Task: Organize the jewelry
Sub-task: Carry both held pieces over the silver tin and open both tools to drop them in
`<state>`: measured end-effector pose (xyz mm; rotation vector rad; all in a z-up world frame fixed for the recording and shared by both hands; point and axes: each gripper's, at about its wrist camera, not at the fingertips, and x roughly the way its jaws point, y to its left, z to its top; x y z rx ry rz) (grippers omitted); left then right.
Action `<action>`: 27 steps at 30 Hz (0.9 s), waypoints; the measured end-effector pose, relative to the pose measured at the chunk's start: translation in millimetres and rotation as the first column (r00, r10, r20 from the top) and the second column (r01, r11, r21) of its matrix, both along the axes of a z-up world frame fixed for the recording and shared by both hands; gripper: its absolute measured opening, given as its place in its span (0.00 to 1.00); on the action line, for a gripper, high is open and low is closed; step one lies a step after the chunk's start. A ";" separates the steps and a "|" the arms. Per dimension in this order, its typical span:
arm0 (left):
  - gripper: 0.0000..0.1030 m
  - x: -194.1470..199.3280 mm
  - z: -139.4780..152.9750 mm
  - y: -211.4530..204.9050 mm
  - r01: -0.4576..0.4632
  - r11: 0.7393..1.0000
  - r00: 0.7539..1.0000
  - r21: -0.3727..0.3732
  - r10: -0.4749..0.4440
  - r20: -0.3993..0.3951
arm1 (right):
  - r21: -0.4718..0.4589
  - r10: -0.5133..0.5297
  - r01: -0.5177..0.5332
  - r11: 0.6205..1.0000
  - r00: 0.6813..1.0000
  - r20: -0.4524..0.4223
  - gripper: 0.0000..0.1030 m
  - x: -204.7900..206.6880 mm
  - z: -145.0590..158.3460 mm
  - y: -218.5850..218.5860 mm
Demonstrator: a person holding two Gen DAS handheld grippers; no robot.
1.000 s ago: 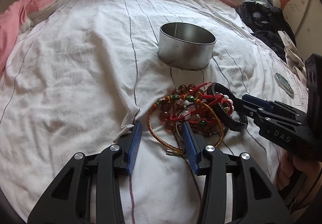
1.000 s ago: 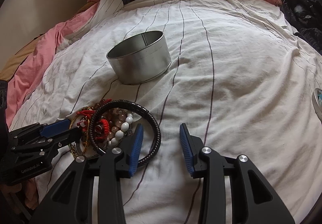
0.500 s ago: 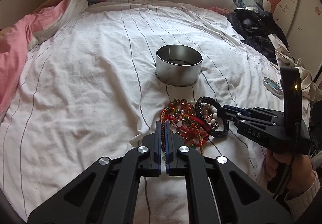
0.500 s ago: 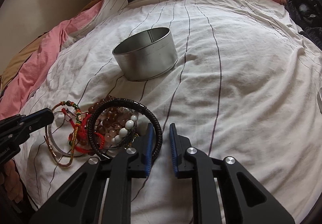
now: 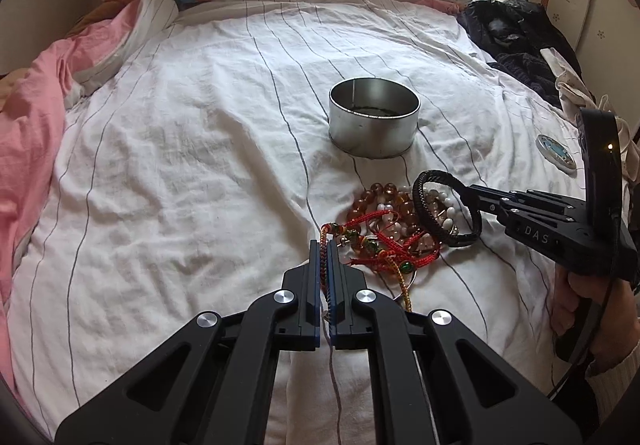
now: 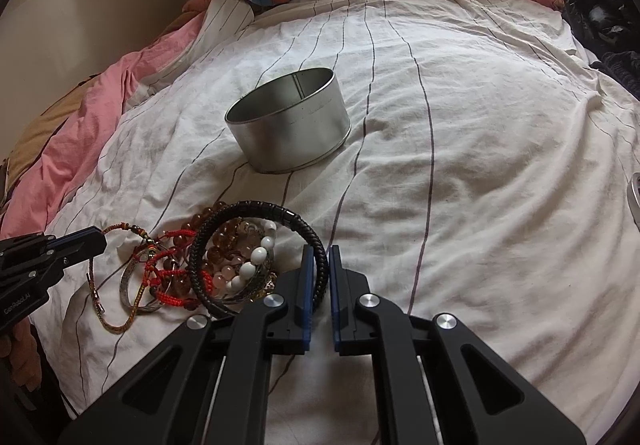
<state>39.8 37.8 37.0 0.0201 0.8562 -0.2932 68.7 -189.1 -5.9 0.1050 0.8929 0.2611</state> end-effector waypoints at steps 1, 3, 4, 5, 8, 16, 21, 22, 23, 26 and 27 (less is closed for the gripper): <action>0.03 -1.0 4.2 -0.2 0.002 1.000 1.000 -0.007 -0.001 0.013 | 0.004 -0.002 0.002 1.000 1.000 0.010 0.07 -0.4 2.8 -0.5; 0.03 -2.0 14.3 -1.2 0.004 1.000 0.999 -0.023 -0.003 0.038 | 0.022 -0.009 0.009 1.000 0.999 0.034 0.07 -2.3 9.3 -3.7; 0.03 -1.9 19.8 -2.2 0.003 1.000 0.999 -0.031 -0.001 0.054 | 0.033 -0.014 0.012 0.999 0.999 0.046 0.07 -3.0 13.1 -5.5; 0.03 -1.5 25.5 -3.3 0.003 0.999 0.997 -0.045 0.000 0.071 | 0.040 -0.019 0.017 0.999 0.998 0.062 0.07 -3.9 17.2 -7.4; 0.03 3.2 39.2 -8.2 -0.011 0.995 0.992 -0.100 0.023 0.122 | 0.062 -0.041 0.034 0.998 0.993 0.111 0.07 -3.1 30.0 -11.6; 0.03 46.2 52.5 -39.0 -0.040 0.968 0.976 -0.248 0.091 0.196 | 0.042 -0.086 0.079 0.996 0.974 0.210 0.07 16.7 59.8 -13.5; 0.03 84.1 47.4 -52.4 -0.075 0.956 0.973 -0.283 0.132 0.189 | -0.002 -0.102 0.105 0.994 0.967 0.234 0.07 40.8 69.3 -13.9; 0.03 91.9 44.1 -55.0 -0.079 0.955 0.974 -0.287 0.135 0.181 | -0.017 -0.100 0.107 0.994 0.966 0.240 0.08 45.8 71.0 -12.5; 0.03 99.5 39.9 -57.5 -0.082 0.953 0.976 -0.291 0.136 0.172 | -0.029 -0.097 0.108 0.994 0.965 0.244 0.08 49.7 71.8 -11.7; 0.03 126.6 21.6 -65.0 -0.093 0.952 0.985 -0.291 0.132 0.116 | -0.064 -0.088 0.107 0.992 0.966 0.245 0.08 62.9 69.4 -8.2; 0.03 137.1 12.3 -67.9 -0.110 0.957 0.988 -0.267 0.135 0.077 | -0.069 -0.087 0.107 0.992 0.966 0.242 0.08 67.5 67.4 -7.7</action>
